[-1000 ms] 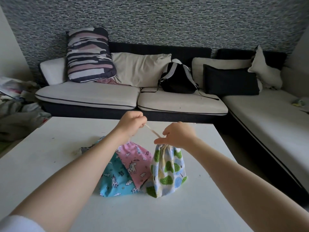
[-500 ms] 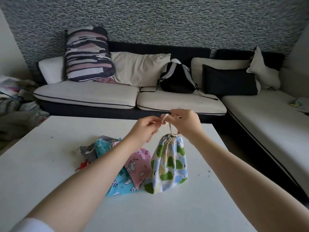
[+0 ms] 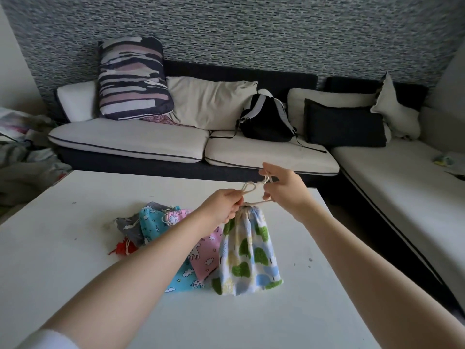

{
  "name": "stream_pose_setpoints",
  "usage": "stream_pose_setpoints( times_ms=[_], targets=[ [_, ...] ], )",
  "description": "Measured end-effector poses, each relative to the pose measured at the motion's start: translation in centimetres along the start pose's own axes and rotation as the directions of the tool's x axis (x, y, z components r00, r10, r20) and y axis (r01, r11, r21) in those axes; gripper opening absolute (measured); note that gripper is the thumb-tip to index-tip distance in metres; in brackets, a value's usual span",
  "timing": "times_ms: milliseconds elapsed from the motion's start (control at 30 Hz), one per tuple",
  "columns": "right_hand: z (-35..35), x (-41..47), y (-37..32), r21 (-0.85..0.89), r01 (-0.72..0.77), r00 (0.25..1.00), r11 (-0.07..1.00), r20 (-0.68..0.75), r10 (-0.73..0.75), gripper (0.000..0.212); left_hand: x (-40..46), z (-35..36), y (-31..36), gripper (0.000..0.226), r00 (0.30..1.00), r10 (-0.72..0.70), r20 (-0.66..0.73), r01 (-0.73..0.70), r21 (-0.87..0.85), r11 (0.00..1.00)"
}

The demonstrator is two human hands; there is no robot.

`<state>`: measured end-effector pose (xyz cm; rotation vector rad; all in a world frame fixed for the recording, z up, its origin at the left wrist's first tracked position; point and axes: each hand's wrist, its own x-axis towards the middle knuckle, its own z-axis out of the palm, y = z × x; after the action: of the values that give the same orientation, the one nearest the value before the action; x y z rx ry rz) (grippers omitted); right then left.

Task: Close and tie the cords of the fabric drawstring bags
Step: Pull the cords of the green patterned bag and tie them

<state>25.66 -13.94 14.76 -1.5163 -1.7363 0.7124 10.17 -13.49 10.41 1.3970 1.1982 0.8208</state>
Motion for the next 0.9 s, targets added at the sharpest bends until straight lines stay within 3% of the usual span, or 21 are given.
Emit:
stream_pose_setpoints(
  times_ms=[67, 133, 300, 433, 533, 600, 700, 900],
  targets=[
    [-0.1, -0.3, -0.8, 0.224, -0.032, 0.999, 0.974, 0.009, 0.031, 0.059, 0.0, 0.2, 0.0, 0.038, 0.999, 0.025, -0.040, -0.012, 0.282, 0.959],
    [0.1, -0.5, -2.0, 0.335, -0.004, 0.999, 0.942, 0.047, -0.013, 0.061, -0.2, 0.7, 0.3, 0.037, 0.996, 0.078, -0.037, -0.044, 0.552, 0.833],
    [1.1, -1.0, -4.9, 0.297, 0.109, 0.975, 0.949, 0.155, -0.160, 0.067, -1.1, 1.2, 0.9, 0.041, 0.981, 0.183, 0.070, -0.172, 0.756, 0.631],
    [1.6, -0.4, -4.6, 0.269, 0.073, 0.979, 0.960, 0.165, -0.121, 0.057, -1.2, 0.6, 0.6, 0.041, 0.984, 0.162, 0.077, -0.170, 0.687, 0.706],
    [1.7, 0.0, -3.2, 0.019, -0.009, 0.985, 1.000, 0.172, 0.006, 0.059, -1.0, 0.0, -0.2, 0.036, 0.992, 0.105, 0.067, -0.125, 0.565, 0.816],
    [1.7, -0.1, -2.0, -0.071, -0.053, 0.978, 0.996, 0.200, 0.067, 0.057, -0.8, -0.6, -0.6, 0.040, 0.990, 0.107, 0.091, -0.134, 0.380, 0.915],
    [1.6, -0.8, -1.2, -0.118, 0.024, 0.962, 0.993, 0.272, 0.009, 0.045, -0.6, -1.0, -0.7, 0.042, 0.992, 0.094, 0.082, -0.109, 0.203, 0.973],
    [1.7, -0.8, -1.5, -0.335, 0.202, 0.929, 0.920, 0.363, -0.071, 0.040, -0.8, -0.9, 0.0, 0.033, 0.991, 0.013, 0.130, -0.029, 0.123, 0.992]
  ],
)
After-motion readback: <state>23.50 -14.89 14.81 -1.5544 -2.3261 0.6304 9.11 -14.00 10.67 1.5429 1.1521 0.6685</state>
